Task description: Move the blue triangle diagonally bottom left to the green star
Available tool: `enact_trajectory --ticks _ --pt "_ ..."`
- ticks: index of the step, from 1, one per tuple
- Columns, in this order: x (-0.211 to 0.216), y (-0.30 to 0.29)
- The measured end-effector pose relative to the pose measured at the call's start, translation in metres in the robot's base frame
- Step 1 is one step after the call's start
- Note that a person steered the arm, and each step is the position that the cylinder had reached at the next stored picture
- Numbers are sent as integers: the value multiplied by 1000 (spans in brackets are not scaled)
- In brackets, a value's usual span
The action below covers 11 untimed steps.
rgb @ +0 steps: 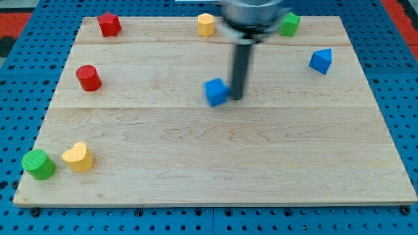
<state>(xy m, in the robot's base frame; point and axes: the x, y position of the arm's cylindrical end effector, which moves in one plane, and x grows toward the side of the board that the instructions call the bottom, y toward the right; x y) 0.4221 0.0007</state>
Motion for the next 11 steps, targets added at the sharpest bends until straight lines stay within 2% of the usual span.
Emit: enact_trajectory --ticks 1,2,3,4,5,6,7,8,9,10,11 --pt "-26 106" --pt "-36 271" --pt "-89 309" --pt "-71 217" --pt "-44 93" --pt "-28 156" --pt "-66 242" --pt "-105 176" --pt "-52 50" --pt "-34 -40" --pt "-64 -32"
